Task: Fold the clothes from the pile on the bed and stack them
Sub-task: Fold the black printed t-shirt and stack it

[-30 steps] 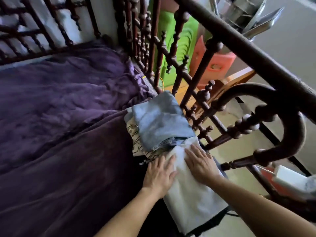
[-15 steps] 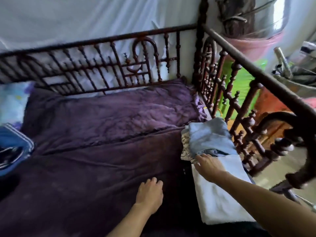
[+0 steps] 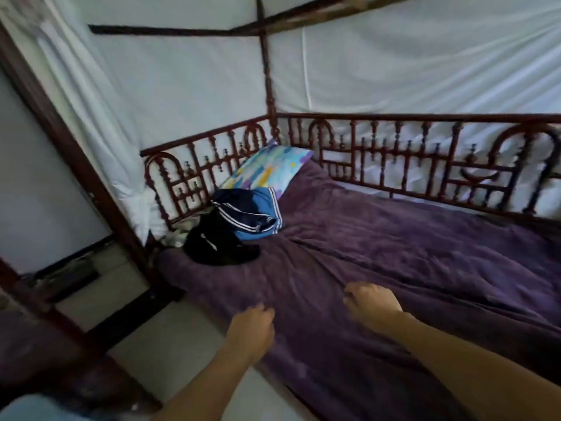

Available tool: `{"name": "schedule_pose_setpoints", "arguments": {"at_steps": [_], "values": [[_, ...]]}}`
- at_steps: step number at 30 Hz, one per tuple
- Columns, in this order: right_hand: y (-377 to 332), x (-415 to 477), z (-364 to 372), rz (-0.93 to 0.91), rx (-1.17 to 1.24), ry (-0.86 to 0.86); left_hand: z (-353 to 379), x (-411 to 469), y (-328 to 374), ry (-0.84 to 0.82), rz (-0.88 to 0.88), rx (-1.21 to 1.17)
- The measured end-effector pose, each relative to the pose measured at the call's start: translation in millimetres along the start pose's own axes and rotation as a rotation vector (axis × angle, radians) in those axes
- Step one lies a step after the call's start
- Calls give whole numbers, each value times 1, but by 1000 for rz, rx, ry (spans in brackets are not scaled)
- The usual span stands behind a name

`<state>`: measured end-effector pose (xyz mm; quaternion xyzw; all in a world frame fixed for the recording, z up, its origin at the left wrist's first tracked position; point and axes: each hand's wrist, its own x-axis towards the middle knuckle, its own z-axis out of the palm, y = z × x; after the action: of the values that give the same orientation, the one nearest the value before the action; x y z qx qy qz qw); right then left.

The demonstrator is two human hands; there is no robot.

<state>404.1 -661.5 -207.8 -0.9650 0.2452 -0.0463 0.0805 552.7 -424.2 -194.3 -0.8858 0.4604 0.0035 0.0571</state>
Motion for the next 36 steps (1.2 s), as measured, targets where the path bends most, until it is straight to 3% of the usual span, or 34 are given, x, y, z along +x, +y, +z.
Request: {"name": "schedule_pose_setpoints", "arguments": {"at_steps": [6,12,19,29,36], "values": [[-140,98,2,-118,29,51,-22,-6,-163,42,-171,15],[-217,171,13,-171,57,27,-20,7,-269,35,-254,-21],[-249,268,53,-154,42,-22,13,69,-345,42,-218,-68],[-266,464,143,13,119,-175,54,250,-459,-55,-143,-137],[-266,552,177,111,97,-325,81,352,-520,-99,-63,-191]]}}
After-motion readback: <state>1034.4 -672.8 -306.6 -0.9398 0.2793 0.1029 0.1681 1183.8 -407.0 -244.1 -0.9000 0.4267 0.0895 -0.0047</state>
